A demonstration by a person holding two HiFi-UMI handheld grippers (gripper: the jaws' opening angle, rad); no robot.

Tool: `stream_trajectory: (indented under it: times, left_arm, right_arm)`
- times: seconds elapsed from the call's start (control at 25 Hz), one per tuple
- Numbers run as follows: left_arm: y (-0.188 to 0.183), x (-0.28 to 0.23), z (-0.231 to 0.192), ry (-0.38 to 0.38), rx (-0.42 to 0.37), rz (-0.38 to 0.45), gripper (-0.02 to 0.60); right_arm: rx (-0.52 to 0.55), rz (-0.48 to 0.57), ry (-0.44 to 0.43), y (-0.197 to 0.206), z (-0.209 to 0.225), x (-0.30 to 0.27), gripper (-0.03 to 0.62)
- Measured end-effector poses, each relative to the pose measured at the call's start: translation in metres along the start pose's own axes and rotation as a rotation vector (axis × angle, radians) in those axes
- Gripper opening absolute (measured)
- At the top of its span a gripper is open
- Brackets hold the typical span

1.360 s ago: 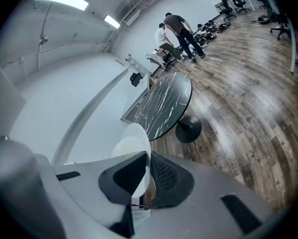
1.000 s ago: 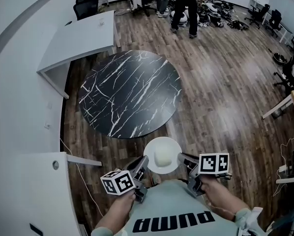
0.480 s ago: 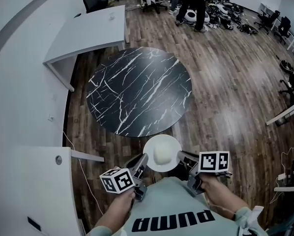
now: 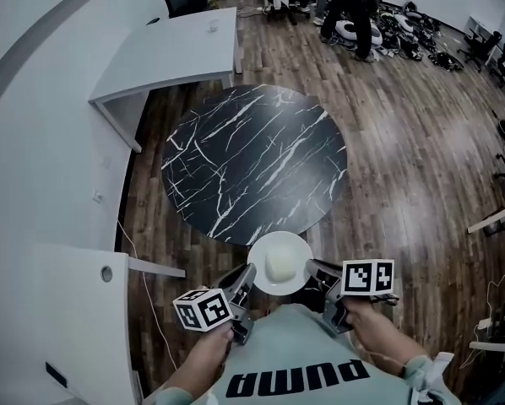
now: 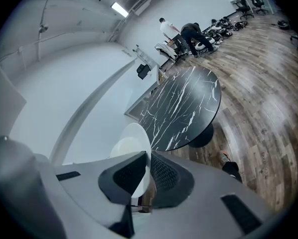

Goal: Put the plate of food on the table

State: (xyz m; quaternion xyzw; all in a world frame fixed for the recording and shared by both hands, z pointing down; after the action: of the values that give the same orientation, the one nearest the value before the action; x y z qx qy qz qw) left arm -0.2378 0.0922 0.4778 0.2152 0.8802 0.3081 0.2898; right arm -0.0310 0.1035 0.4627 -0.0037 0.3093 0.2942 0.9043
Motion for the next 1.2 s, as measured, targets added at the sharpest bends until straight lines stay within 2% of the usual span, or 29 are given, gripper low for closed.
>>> stream_trajectory:
  times: [0.48,0.76,1.2]
  left_arm:
    - [-0.041,-0.066,-0.013,-0.050,0.012,-0.011,0.038]
    - [-0.069,-0.107,-0.023,-0.112,0.024,-0.014,0.040]
    - [-0.118,-0.180,-0.037,-0.171,0.023,0.020,0.040]
  right_arm:
    - [-0.016,-0.049,-0.009,-0.079,0.014,-0.027,0.034]
    - [-0.004,-0.108,-0.020,-0.136,0.018,-0.051,0.034]
    - [0.037,-0.164,-0.027,-0.229,0.026,-0.085,0.034]
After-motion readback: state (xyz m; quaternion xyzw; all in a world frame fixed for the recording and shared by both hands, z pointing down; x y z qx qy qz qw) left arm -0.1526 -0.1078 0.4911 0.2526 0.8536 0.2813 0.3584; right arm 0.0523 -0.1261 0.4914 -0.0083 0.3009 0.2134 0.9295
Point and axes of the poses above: the fingertips, and each gripper's own axes: x backward along the fingers, z to its right, y out of its underside, the point moved 5 cm from there along x, backward along the fingers, and after that the axes turned 12 degrees about -x, right-handed, at the moved point
